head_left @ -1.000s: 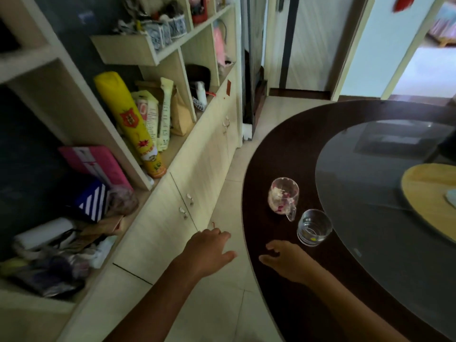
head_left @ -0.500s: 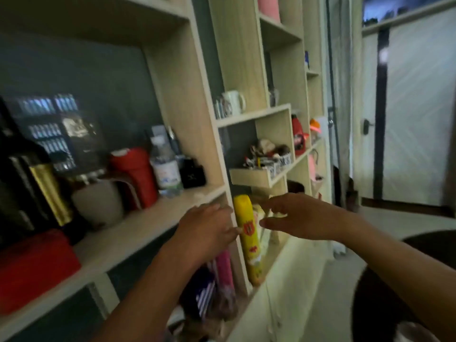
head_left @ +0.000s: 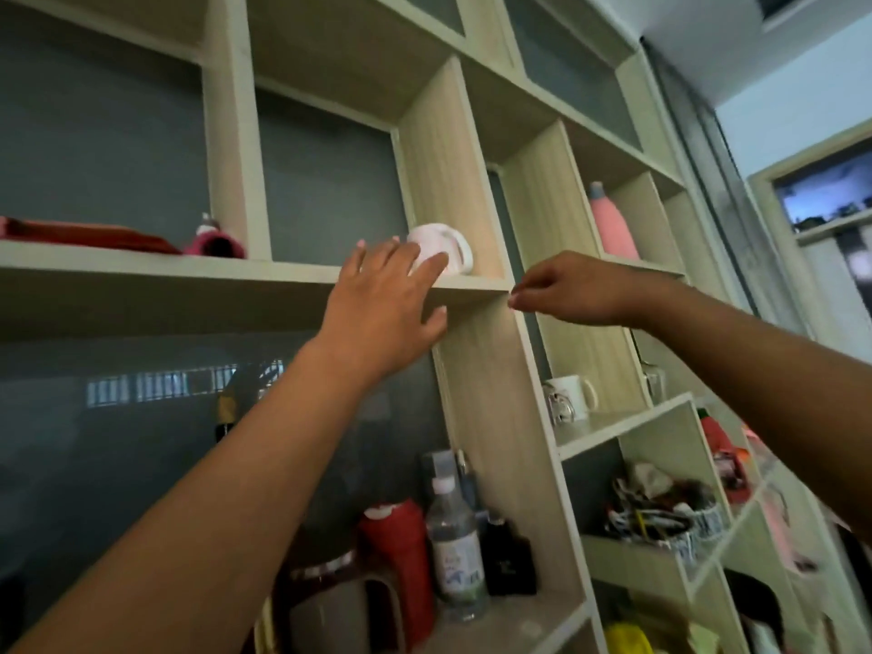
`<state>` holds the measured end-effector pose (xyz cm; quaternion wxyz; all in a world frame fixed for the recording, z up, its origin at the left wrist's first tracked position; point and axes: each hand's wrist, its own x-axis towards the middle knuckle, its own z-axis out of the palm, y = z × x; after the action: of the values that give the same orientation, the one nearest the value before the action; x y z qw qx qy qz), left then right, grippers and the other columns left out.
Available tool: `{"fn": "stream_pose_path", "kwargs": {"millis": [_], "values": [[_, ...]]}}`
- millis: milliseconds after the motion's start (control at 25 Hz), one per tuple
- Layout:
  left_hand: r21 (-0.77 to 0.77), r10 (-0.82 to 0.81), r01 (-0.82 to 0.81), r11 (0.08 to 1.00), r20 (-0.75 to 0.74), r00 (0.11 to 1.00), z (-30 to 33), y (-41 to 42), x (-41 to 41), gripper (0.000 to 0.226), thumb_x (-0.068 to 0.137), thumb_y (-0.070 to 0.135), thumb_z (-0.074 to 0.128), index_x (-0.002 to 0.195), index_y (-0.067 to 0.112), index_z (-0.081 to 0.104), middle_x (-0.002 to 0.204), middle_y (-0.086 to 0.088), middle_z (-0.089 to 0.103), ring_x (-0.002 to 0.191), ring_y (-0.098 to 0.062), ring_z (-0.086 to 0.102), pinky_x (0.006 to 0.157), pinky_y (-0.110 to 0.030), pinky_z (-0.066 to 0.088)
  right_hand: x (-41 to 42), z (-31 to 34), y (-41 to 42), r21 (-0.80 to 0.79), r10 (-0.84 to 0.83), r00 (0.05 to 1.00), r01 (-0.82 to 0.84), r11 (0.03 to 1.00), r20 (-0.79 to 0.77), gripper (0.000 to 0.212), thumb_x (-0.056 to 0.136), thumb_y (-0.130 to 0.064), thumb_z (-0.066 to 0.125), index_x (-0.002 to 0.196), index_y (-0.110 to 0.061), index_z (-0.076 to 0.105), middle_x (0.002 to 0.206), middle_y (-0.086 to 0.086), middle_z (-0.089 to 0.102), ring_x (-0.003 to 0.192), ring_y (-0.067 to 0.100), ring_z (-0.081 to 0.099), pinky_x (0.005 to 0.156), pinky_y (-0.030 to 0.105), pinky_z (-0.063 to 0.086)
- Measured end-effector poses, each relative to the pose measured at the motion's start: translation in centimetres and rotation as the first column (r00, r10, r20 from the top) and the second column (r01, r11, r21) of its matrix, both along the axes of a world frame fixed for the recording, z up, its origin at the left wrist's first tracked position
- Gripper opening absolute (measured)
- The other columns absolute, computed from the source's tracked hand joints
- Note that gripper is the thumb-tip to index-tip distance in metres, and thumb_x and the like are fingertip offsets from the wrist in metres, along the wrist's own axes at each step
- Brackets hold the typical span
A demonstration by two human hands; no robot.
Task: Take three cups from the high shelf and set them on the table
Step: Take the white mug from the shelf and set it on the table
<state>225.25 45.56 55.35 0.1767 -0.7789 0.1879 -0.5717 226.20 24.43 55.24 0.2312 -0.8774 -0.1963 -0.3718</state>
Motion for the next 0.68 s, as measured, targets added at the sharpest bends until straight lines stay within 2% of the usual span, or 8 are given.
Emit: {"fn": "stream_pose_path", "kwargs": {"millis": [160,240,320,480,680], "values": [[0.077,0.22,-0.221,0.972,0.013,0.975,0.5,0.7,4.9,0.069,0.093,0.049,0.036,0.15,0.025,0.006,0.16,-0.009,0.012,0.147,-0.029,0.008,0.119,-0.051,0.004,5.0,4.3,0.6,0.009,-0.011,0.995,0.011,1.0,0.097,0.037,0.089,-0.027,0.057,0.123,-0.012,0.06,0.13,0.012,0.059,0.114,0.027,0.057,0.098,0.037,0.043],[0.088,0.275,-0.279,0.956,0.053,0.96,0.2,1.3,6.8,0.07,0.093,0.052,0.032,0.15,0.024,0.002,0.161,-0.008,0.006,0.148,-0.029,0.002,0.118,-0.052,-0.003,7.5,5.7,0.9,-0.072,-0.056,0.984,0.069,0.995,0.168,0.041,0.09,-0.024,0.055,0.13,-0.017,0.053,0.136,0.011,0.054,0.119,0.029,0.053,0.099,0.038,0.042],[0.09,0.295,-0.306,0.948,0.115,0.948,-0.3,1.9,8.0,0.071,0.092,0.055,0.031,0.15,0.024,0.003,0.162,-0.006,0.002,0.148,-0.029,-0.001,0.117,-0.051,-0.009,9.7,7.0,1.2,-0.216,-0.123,0.954,0.186,0.958,0.274,0.044,0.091,-0.021,0.054,0.134,-0.024,0.048,0.136,0.013,0.051,0.117,0.032,0.053,0.096,0.04,0.044],[0.086,0.259,-0.281,0.956,0.204,0.944,-1.0,2.5,9.2,0.073,0.088,0.056,0.041,0.149,0.024,0.017,0.161,-0.009,0.011,0.148,-0.031,0.006,0.116,-0.053,-0.008,12.2,8.6,2.3,-0.458,-0.198,0.873,0.413,0.787,0.445,0.045,0.093,-0.023,0.05,0.137,-0.03,0.042,0.134,0.013,0.044,0.111,0.033,0.055,0.084,0.038,0.046],[0.064,0.254,-0.279,0.958,0.256,0.933,-1.0,2.6,10.0,0.074,0.083,0.055,0.05,0.146,0.021,0.03,0.155,-0.011,0.03,0.144,-0.033,0.024,0.115,-0.052,0.002,12.9,10.5,3.1,-0.587,-0.24,0.788,0.591,0.553,0.567,0.037,0.092,-0.033,0.051,0.128,-0.024,0.051,0.13,0.014,0.046,0.108,0.031,0.056,0.075,0.034,0.044]]}}
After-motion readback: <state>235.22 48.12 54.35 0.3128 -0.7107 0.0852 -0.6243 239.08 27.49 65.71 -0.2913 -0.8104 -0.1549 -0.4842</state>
